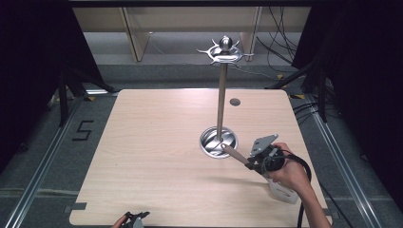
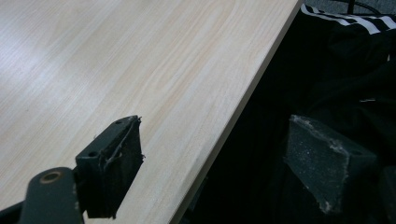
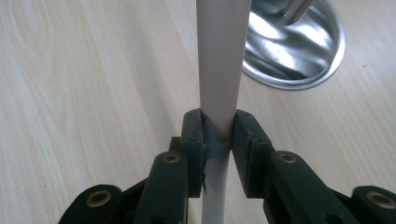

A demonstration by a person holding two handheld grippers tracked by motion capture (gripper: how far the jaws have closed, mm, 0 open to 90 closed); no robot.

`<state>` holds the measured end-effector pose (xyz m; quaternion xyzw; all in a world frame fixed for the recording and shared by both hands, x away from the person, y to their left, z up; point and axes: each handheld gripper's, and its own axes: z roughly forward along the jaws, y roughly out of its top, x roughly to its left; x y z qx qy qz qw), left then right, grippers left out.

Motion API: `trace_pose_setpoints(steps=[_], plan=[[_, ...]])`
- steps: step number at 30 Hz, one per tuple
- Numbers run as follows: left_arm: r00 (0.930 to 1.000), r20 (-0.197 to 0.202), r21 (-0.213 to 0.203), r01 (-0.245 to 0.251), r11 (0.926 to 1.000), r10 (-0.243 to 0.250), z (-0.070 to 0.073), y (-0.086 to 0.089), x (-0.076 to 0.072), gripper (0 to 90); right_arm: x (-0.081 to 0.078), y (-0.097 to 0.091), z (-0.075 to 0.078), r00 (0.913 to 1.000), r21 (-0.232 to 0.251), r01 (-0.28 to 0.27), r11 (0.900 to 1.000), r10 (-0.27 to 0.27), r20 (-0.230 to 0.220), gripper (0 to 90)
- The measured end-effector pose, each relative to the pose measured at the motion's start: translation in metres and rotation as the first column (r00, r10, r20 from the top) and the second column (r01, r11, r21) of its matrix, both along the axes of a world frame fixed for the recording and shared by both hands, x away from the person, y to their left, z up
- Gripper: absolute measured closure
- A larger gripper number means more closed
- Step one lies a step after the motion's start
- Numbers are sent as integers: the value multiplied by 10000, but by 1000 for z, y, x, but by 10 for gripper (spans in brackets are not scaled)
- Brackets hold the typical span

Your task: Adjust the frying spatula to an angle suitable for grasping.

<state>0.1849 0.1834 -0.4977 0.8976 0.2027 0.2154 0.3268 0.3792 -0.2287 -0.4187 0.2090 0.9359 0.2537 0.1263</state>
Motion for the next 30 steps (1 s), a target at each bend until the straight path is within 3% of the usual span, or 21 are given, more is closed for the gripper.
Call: trace_pose_setpoints(steps=[11, 14, 16, 23, 25, 27, 30], plan=[[10000, 89, 60, -46, 10000, 46, 0, 0, 0, 181, -3, -12, 13, 9986, 1136, 277, 9931, -327, 426, 758], [9999, 98, 156, -35, 9999, 34, 1, 1, 0, 181, -4, -14, 17, 9979, 1450, 52, 9894, -145, 636, 759], [10000, -11, -13, 19, 10000, -19, 0, 0, 0, 180, -6, -15, 19, 9976, 1613, -69, 9869, -43, 687, 758], [10000, 81, 39, -39, 10000, 38, 1, 1, 0, 181, -9, -20, 32, 9953, 2522, -234, 9674, -10, 966, 759], [10000, 54, -1, -50, 10000, 50, 1, 1, 0, 180, -9, -20, 33, 9954, 2590, -310, 9654, 63, 957, 759], [10000, -8, -108, -46, 9999, 46, 0, 1, 0, 181, -11, -21, 36, 9946, 2994, -326, 9536, 15, 1035, 759], [9999, 30, -75, -128, 9999, 128, 1, 2, 1, 181, -9, -21, 38, 9937, 3162, -471, 9475, 122, 1114, 759]])
